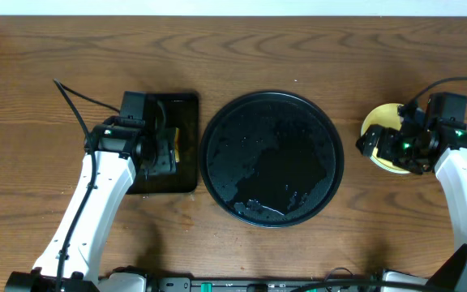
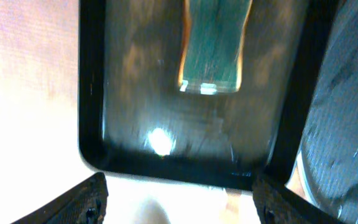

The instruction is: Clean dirty plates on tray and stack at the side

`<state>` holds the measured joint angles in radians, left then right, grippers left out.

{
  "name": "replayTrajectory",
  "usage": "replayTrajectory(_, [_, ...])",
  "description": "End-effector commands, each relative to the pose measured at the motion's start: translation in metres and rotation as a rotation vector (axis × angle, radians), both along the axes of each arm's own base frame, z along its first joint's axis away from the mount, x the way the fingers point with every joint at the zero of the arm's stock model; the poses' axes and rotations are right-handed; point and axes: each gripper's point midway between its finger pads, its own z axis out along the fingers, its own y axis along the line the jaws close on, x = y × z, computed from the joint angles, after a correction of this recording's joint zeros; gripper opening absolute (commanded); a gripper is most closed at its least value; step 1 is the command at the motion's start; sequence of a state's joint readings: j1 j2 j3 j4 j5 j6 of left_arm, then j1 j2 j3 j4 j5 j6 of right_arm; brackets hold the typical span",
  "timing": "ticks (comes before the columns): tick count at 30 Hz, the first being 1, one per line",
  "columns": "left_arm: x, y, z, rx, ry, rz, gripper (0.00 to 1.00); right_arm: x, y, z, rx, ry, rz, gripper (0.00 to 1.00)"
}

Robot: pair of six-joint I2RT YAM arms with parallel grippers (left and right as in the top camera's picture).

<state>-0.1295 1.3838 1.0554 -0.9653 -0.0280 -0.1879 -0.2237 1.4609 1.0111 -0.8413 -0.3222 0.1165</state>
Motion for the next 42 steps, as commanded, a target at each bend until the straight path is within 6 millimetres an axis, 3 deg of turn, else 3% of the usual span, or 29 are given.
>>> replayTrajectory(1, [-0.011,-0.007,0.006,-0.043,0.018,0.004,0.77,-0.01,0.002,0.009,-0.018,-0.005,0.026,0.99])
replayTrajectory(9, [-0.026,-0.009,0.045,-0.086,-0.143,-0.007,0.79,-0.026,0.009,0.049,-0.135,-0.134,0.078,0.99])
replayTrajectory(14, [-0.042,-0.007,0.074,-0.113,-0.363,-0.018,0.79,-0.037,0.023,0.07,-0.212,-0.302,0.122,0.99])
replayTrajectory(18, [-0.063,-0.004,0.088,-0.137,-0.547,-0.023,0.79,-0.05,0.035,0.081,-0.223,-0.427,0.155,0.99])
replayTrajectory(25, [-0.09,0.0,0.112,-0.163,-0.747,-0.03,0.79,-0.071,0.036,0.093,-0.232,-0.513,0.148,0.99])
replayTrajectory(42, [-0.094,0.0,0.117,-0.167,-0.782,-0.031,0.79,-0.073,0.036,0.091,-0.231,-0.5,0.149,0.99])
